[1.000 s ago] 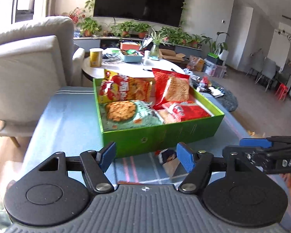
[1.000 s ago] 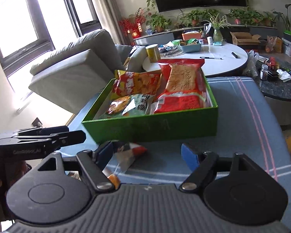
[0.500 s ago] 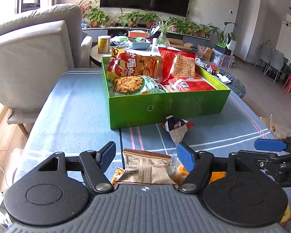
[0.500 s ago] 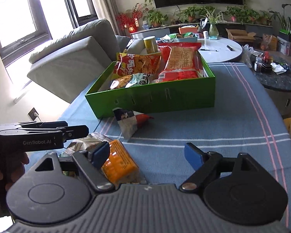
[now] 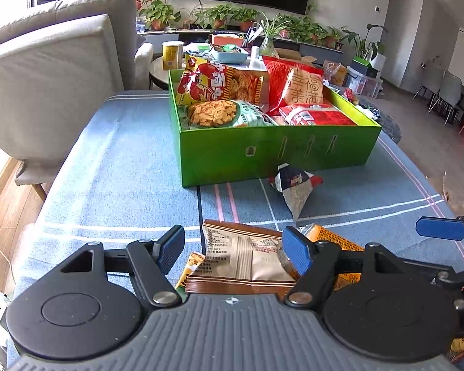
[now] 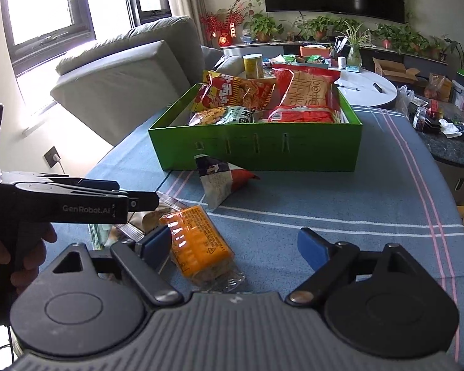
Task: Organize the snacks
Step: 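Grasp the orange bread bag with the right gripper while the left gripper grasps the beige snack bag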
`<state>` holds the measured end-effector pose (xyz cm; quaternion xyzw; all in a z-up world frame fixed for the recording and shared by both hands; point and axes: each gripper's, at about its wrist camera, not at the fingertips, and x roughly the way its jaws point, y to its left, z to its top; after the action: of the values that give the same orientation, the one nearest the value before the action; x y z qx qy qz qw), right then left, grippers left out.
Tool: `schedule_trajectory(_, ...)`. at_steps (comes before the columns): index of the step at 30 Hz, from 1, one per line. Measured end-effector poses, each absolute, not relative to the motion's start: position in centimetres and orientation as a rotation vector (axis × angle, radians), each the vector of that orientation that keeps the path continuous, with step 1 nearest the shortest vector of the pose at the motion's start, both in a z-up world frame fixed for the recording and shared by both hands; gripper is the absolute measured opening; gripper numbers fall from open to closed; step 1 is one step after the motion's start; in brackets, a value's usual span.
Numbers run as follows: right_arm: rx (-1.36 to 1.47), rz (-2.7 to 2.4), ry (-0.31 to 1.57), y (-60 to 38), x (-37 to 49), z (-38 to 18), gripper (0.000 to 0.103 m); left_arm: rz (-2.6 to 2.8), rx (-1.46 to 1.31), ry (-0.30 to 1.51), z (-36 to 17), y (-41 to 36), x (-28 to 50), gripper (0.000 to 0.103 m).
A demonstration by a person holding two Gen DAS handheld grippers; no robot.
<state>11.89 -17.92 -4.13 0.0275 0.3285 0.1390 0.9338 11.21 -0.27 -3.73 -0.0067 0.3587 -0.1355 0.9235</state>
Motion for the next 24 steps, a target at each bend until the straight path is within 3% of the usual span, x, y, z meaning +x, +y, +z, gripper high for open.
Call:
schedule_trajectory(19, 0.051, 0.314, 0.742, -16.7, 11.7, -6.0, 0.098, -0.253, 0.036, 0.785, -5.6, -1.5, 11.7, 0.069)
schedule_trajectory(24, 0.058, 0.31, 0.747, -16.7, 11.8, -6.1, 0.099, -0.258, -0.005, 0.779, -5.6, -0.7, 11.7, 0.058)
